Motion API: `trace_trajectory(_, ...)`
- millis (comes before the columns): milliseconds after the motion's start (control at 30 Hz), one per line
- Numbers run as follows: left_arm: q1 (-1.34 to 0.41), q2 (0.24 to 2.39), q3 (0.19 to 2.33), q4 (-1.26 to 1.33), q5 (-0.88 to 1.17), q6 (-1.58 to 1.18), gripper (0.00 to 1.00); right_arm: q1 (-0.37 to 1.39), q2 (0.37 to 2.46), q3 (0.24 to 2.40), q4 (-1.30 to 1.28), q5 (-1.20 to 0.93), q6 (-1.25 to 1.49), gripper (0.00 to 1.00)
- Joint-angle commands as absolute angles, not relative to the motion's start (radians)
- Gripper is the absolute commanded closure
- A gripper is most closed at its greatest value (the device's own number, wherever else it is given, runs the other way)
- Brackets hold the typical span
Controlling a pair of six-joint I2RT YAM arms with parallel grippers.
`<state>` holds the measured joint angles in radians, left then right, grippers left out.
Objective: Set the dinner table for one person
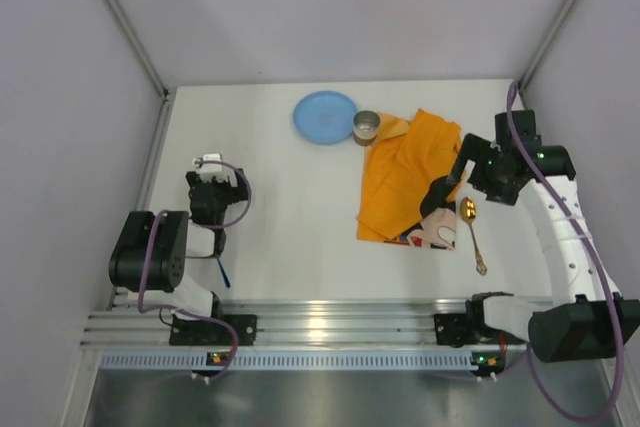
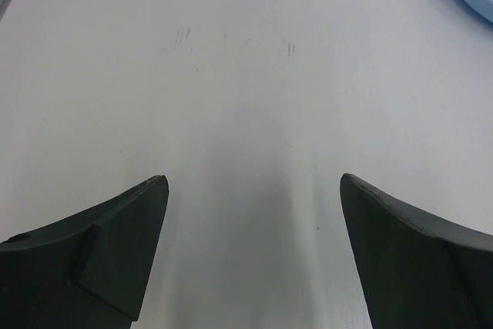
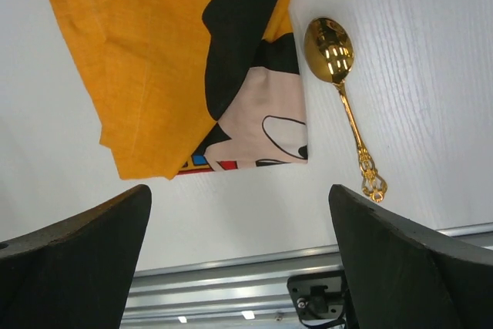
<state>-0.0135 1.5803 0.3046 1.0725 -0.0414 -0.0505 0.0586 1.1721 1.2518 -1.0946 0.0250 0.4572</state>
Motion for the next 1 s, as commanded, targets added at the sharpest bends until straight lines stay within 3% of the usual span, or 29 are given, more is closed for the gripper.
trace_trajectory(0, -0.008, 1.588, 0.305, 1.141, -0.026, -0.049, 0.01, 0.098, 1.173, 1.321, -1.074, 0.005, 0.476, 0.00)
trace_trajectory(467, -0.006, 1.585, 0.310, 1.129, -0.020, -0.046, 0.01, 0.380, 1.193, 1.384, -1.083, 0.074, 0.577, 0.00)
trace_trajectory(667, -0.032, 1.550, 0.308, 1.134, -0.107, -0.026, 0.02, 0.486, 1.264, 1.376, -1.069, -0.024, 0.514, 0.00)
trace_trajectory(767, -0.074, 1.410, 0.406, 0.805, -0.189, -0.023, 0.02, 0.555, 1.354, 1.397, -1.077, -0.040, 0.491, 0.00)
trace_trajectory(900, -0.071, 1.403, 0.776, 0.187, -0.418, -0.506, 0.01, 0.627, 1.445, 1.393, -1.037, -0.014, 0.476, 0.04)
trace_trajectory(933, -0.068, 1.431, 0.849, -0.114, -0.434, -0.585, 0.01, 0.632, 1.488, 1.390, -1.017, -0.011, 0.471, 0.07)
trace_trajectory(967, -0.064, 1.500, 0.911, -0.203, -0.425, -0.648, 0.01, 0.637, 1.506, 1.390, -1.006, -0.009, 0.465, 0.14)
